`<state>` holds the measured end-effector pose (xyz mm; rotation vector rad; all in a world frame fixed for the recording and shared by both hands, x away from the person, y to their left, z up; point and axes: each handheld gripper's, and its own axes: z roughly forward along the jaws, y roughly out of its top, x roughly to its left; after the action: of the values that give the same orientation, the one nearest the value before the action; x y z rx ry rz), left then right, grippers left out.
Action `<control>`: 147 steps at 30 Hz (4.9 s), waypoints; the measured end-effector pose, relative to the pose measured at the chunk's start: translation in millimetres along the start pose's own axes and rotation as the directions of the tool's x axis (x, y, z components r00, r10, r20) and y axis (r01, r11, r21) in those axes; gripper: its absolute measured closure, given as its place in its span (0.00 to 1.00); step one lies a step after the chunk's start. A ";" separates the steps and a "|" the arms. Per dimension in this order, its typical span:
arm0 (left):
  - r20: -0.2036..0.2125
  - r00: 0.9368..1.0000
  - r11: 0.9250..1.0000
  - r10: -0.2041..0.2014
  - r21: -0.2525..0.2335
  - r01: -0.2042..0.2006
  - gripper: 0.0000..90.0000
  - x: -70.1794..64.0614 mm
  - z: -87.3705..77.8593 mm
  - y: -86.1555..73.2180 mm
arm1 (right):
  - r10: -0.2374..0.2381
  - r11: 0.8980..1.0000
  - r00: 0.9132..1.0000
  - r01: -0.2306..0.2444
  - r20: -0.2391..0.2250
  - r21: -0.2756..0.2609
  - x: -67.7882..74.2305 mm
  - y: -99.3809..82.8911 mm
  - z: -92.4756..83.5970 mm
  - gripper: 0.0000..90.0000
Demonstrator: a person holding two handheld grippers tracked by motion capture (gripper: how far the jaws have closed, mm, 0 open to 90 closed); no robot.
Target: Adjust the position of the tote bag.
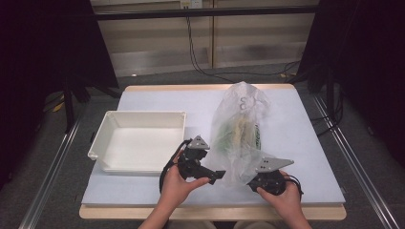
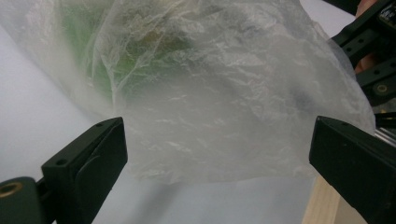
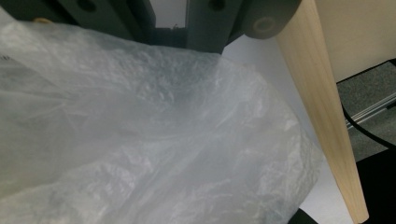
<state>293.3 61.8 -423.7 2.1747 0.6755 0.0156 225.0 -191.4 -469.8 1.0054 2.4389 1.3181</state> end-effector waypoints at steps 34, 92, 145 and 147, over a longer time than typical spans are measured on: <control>-0.039 0.996 0.997 -0.075 -0.022 0.074 0.27 2.5 -4.6 5.6 | 0.089 0.995 0.991 -0.085 0.098 -0.047 -25.8 -21.2 -45.0 0.88; -0.092 0.989 0.993 -0.118 0.012 0.119 0.49 6.7 -1.9 -5.4 | 0.049 0.999 0.992 -0.049 0.112 -0.003 -28.0 -1.4 6.1 0.98; -0.196 0.973 0.986 -0.120 0.092 0.140 1.00 33.9 -12.0 4.6 | 0.155 0.988 0.946 -0.144 0.285 -0.062 -115.0 8.5 -15.6 0.46; -0.193 0.974 0.986 -0.117 0.095 0.138 1.00 33.7 -12.3 5.0 | 0.172 0.984 0.942 -0.150 0.288 -0.095 -120.7 12.8 -11.4 0.47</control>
<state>321.5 84.1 -419.3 2.2471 0.9421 0.1199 316.5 -271.9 -470.3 1.3027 2.1112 1.1922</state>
